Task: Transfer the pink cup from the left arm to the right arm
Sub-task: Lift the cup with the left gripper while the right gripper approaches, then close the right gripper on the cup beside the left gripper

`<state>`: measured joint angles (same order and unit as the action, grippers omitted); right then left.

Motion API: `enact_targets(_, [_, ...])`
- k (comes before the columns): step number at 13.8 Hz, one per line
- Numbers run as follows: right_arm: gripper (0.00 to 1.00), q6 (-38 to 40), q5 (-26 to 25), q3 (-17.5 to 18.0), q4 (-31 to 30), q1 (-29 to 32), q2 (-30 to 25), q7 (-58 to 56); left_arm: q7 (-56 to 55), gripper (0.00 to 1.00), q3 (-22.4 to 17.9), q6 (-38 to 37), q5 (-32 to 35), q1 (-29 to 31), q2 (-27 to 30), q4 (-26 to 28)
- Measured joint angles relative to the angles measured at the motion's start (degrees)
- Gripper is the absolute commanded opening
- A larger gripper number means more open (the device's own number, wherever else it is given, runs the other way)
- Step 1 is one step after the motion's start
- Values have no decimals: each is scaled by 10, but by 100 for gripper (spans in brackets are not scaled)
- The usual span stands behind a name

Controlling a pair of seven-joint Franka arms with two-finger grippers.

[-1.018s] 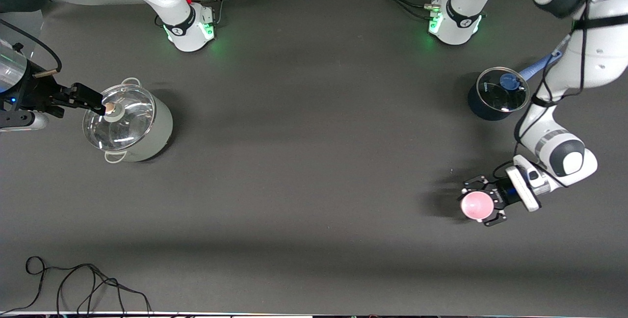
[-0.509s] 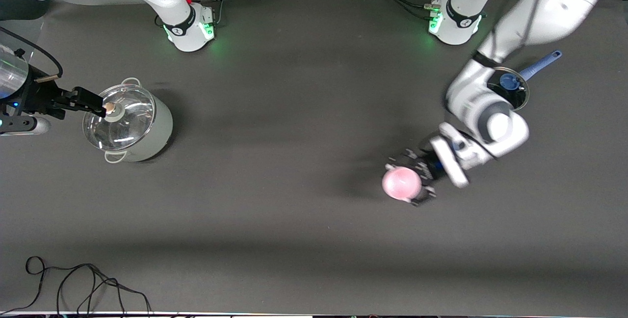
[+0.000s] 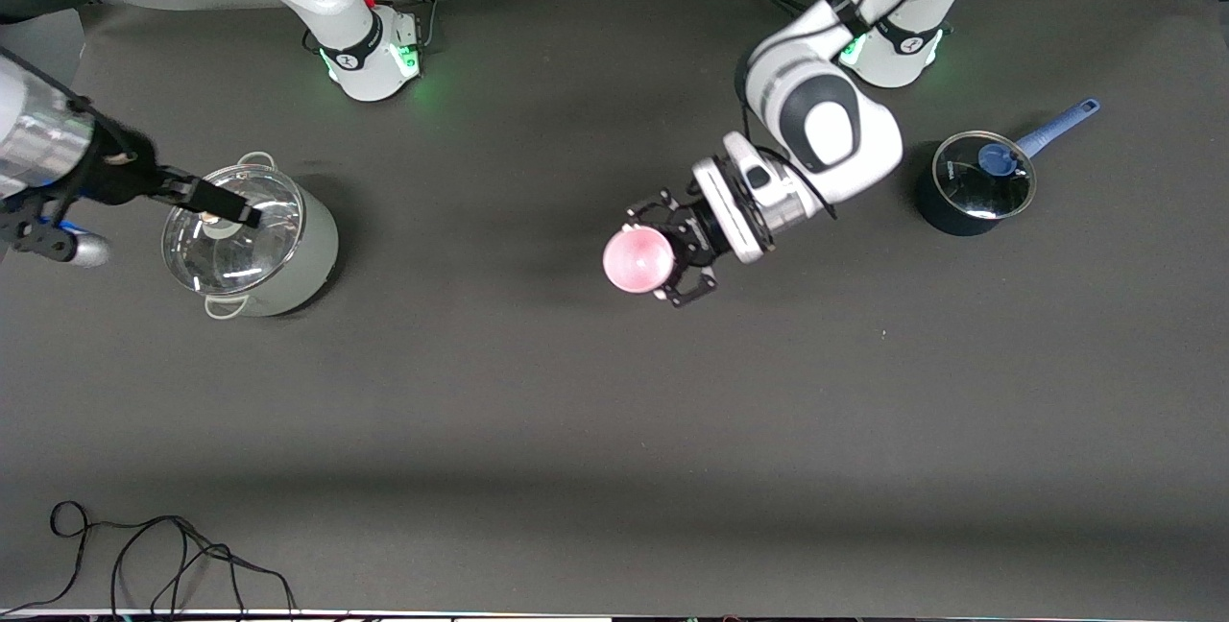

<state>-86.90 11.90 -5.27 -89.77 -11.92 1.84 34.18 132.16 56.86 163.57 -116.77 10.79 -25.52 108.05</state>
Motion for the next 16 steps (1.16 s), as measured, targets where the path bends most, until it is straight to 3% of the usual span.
enact_targets(5, [99,-8,64,6,29,-94,16,327,-1,33,3,42,-4,-54,0,-35])
enact_targets(10, [99,-19,115,6,129,-139,103,554,6,34,3,69,-2,-76,4,-68])
enact_targets(16, [99,-75,135,7,195,-195,174,672,14,34,2,76,-2,-79,7,-70])
